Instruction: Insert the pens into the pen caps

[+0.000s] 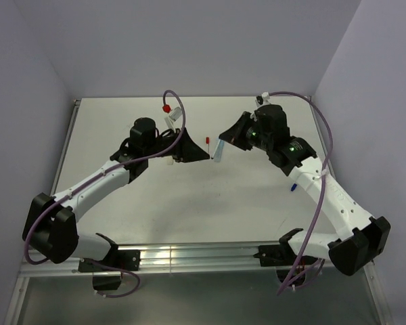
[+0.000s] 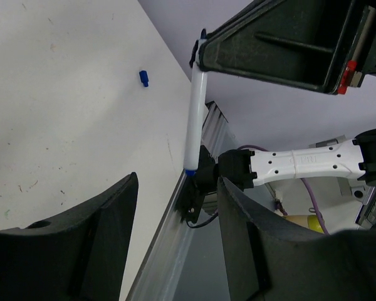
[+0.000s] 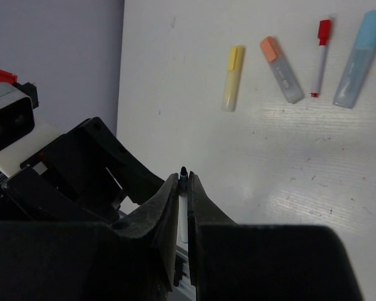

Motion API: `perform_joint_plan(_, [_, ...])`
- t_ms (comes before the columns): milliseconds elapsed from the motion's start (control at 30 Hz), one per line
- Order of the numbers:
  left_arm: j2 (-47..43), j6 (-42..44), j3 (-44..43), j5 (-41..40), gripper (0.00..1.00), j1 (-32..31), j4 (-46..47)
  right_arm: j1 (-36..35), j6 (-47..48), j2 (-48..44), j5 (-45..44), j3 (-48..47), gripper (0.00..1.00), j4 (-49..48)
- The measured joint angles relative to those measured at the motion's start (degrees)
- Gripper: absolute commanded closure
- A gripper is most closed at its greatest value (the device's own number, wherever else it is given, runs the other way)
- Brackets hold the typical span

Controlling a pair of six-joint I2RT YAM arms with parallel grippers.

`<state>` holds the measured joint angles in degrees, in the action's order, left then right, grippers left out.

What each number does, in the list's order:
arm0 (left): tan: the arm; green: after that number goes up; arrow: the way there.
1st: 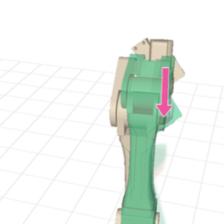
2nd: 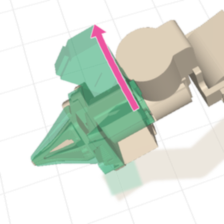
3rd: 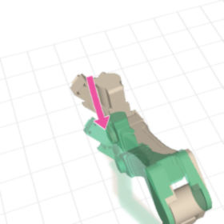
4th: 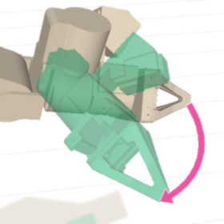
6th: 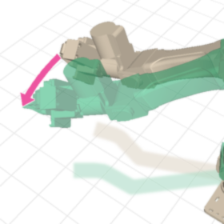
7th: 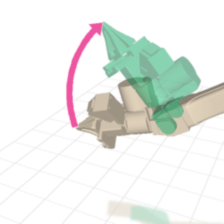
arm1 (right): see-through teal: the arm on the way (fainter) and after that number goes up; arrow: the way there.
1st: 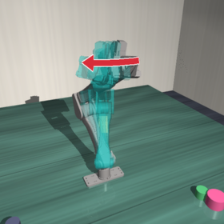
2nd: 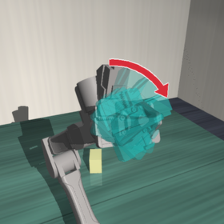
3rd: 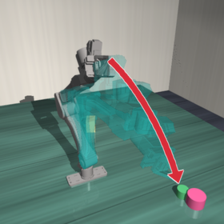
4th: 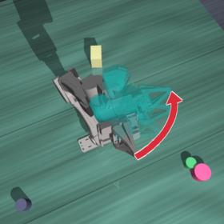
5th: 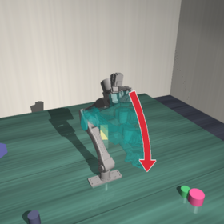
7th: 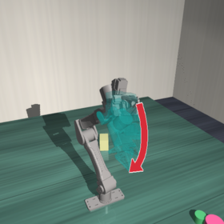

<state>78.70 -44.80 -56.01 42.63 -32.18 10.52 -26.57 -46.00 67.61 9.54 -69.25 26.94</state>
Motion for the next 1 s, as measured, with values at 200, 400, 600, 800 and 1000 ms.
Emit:
perform_joint_plan(200, [0.3, 0.1, -0.6, -0.4, 0.42, -0.3, 0.0, -2.1, -1.0, 3.5, 0.8, -1.4, 1.0, -1.2])
perform_joint_plan(400, [1.7, 0.1, -1.8, -0.5, 0.44, -0.4, 0.0, -3.7, -1.5, 5.4, 0.9, -2.9, 1.0, -1.3])
perform_joint_plan(600, [2.5, -0.2, -1.9, -1.0, 0.46, -0.6, 0.7, -6.5, -1.9, 7.6, 0.8, -6.6, 1.0, -2.1])
perform_joint_plan(800, [2.5, -0.5, -1.9, -1.5, 0.52, -0.6, 1.2, -8.4, -2.1, 9.1, 0.5, -7.0, 1.0, -2.4])
perform_joint_plan(1000, [2.5, -0.6, -1.9, -1.6, 0.78, -0.6, 1.2, -8.7, -2.1, 9.2, -1.0, -7.0, 1.0, -2.4])
